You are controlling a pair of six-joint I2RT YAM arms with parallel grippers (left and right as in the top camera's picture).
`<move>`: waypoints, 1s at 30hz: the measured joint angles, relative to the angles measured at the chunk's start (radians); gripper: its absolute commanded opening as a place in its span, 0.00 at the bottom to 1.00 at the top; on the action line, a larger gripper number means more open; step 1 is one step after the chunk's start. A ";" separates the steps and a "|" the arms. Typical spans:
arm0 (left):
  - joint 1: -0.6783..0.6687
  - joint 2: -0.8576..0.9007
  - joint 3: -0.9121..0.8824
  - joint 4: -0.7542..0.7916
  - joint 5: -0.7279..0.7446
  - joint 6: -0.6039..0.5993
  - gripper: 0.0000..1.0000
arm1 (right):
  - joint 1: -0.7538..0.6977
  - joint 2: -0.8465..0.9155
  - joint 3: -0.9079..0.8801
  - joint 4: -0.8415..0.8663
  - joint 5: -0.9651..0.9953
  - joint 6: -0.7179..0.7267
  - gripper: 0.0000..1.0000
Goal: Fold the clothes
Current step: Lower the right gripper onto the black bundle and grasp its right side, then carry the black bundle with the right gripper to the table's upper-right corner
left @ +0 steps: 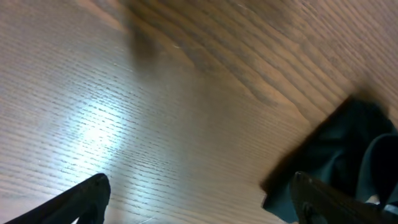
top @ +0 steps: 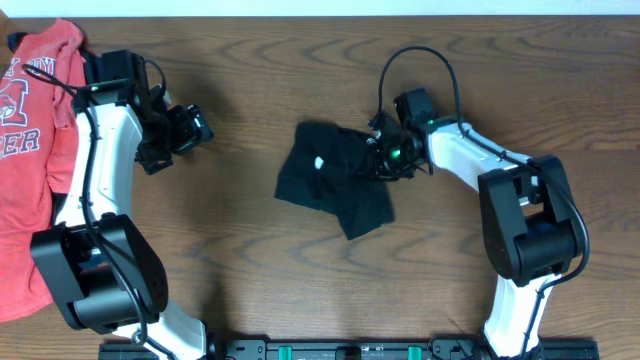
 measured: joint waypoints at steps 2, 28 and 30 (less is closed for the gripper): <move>0.000 0.000 0.000 0.003 -0.003 0.000 0.96 | -0.014 0.008 0.049 -0.065 0.058 -0.019 0.01; -0.041 0.000 0.000 0.005 -0.017 -0.002 0.96 | -0.454 0.025 0.790 -0.465 0.324 -0.150 0.01; -0.055 0.000 0.000 0.005 -0.018 -0.005 0.96 | -0.484 0.025 0.801 -0.458 0.325 -0.150 0.01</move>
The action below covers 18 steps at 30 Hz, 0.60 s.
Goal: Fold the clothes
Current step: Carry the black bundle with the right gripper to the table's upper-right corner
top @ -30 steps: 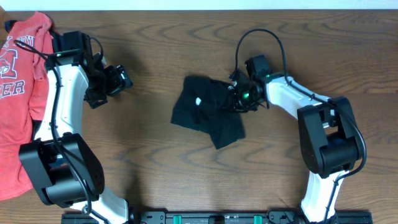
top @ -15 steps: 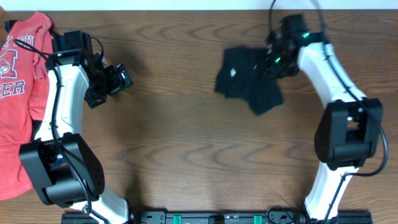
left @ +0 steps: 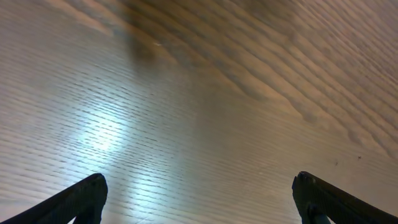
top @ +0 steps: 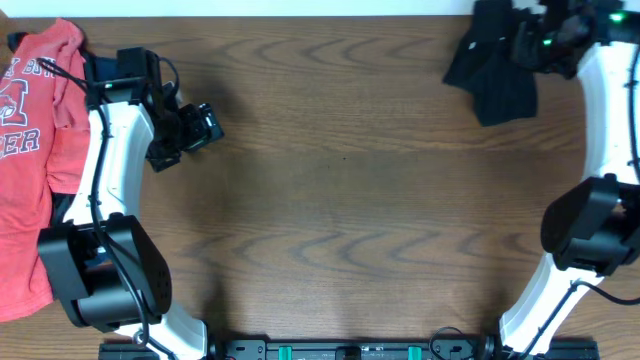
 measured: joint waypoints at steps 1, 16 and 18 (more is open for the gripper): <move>-0.007 0.000 0.000 0.001 0.000 0.000 0.96 | -0.016 0.000 0.001 0.005 0.000 0.000 0.01; -0.195 0.038 0.000 0.029 0.000 -0.030 0.96 | -0.237 0.005 0.001 0.140 -0.012 0.008 0.01; -0.214 0.058 0.000 0.029 0.000 -0.037 0.96 | -0.266 0.006 0.001 0.158 -0.015 0.008 0.01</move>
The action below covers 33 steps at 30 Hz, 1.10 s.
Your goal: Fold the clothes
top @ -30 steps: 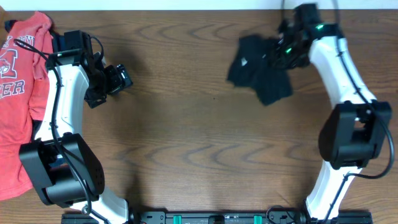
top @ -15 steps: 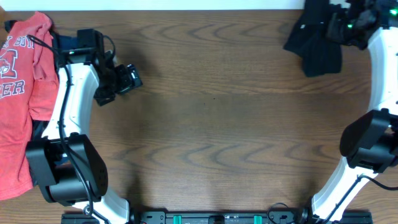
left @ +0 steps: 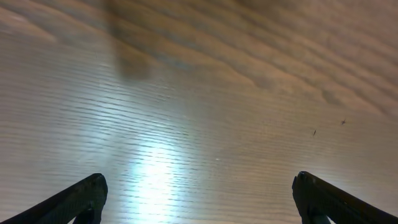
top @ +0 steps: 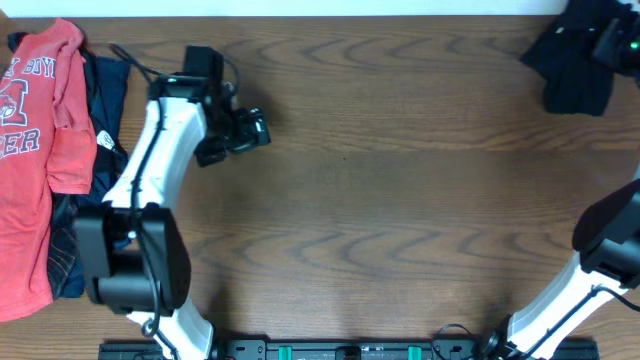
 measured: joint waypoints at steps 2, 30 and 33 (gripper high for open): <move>-0.021 0.023 0.000 0.000 0.000 -0.007 0.96 | -0.032 0.000 0.000 0.015 -0.003 0.000 0.01; -0.099 0.054 0.000 0.050 0.000 -0.075 0.97 | -0.210 0.306 0.014 0.046 -0.234 0.003 0.01; -0.099 0.054 0.000 0.056 0.000 -0.075 0.97 | -0.210 0.306 0.014 0.069 -0.270 0.004 0.01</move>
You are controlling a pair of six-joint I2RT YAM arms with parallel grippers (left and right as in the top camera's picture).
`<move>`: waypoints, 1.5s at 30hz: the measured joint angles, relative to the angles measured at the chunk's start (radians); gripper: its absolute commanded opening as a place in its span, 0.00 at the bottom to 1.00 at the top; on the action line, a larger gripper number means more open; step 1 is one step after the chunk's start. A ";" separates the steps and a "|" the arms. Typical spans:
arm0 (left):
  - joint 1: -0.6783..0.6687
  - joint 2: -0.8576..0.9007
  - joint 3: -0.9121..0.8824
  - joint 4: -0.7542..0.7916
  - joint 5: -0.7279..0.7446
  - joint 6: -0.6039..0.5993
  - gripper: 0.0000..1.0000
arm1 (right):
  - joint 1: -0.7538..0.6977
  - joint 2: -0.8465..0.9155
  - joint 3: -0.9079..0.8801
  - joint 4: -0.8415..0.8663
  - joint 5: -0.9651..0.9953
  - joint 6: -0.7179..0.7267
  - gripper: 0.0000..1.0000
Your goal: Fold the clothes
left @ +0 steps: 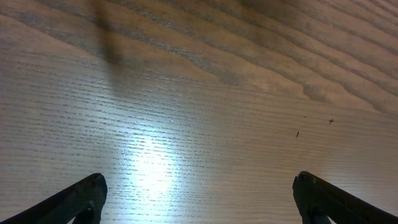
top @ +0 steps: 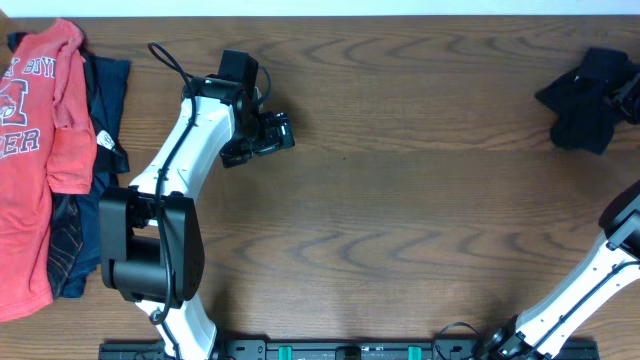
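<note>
A bunched black garment (top: pixel 583 84) lies at the table's far right edge. My right gripper (top: pixel 624 97) is against its right side, cut off by the frame edge; its fingers do not show. My left gripper (top: pixel 280 133) hangs over bare wood left of the table's middle. In the left wrist view that gripper (left: pixel 199 182) is open, with only wood grain between its dark fingertips (left: pixel 87 190). A red printed shirt (top: pixel 35 150) lies at the far left, partly over dark blue clothes (top: pixel 103 95).
The wooden table (top: pixel 400 200) runs across the whole overhead view. The pile of clothes fills its left edge. The right arm's base link (top: pixel 615 235) stands at the right edge, and a black rail (top: pixel 350 350) runs along the front.
My left gripper, still open, has moved right, further from the clothes pile. The black garment has come down from the back right corner to lower on the right edge.
The black garment lay at the table's middle with my right gripper on it. Then it was in that gripper at the back right, then in the far corner, and now it is at the right edge. My left gripper stayed open and moved from near the pile toward the middle.
</note>
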 measured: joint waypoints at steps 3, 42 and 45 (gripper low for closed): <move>0.000 0.000 0.000 0.001 0.002 0.000 0.97 | 0.002 0.000 0.000 0.064 -0.068 0.000 0.01; -0.061 0.013 0.000 0.033 0.035 0.000 0.97 | -0.207 0.105 0.000 0.334 -0.549 0.071 0.01; -0.062 0.013 0.000 0.041 0.039 0.000 0.97 | -0.213 0.107 0.000 0.290 -0.512 0.040 0.01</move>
